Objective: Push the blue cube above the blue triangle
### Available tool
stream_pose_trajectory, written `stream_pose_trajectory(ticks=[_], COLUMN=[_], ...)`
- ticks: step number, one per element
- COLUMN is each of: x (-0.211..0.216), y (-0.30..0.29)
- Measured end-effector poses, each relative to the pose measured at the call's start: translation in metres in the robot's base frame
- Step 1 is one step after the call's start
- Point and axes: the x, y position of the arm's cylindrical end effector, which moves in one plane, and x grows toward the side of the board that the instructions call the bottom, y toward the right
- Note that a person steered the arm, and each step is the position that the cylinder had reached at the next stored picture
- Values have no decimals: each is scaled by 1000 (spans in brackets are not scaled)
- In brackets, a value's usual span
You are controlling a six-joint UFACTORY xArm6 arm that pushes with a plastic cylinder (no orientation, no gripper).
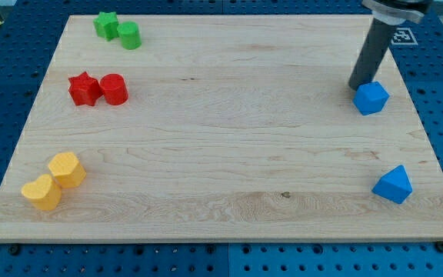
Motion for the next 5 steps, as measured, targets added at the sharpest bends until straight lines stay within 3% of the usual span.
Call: stream_pose_trajectory(ticks=[2, 5], x=[12, 106], y=[5, 5])
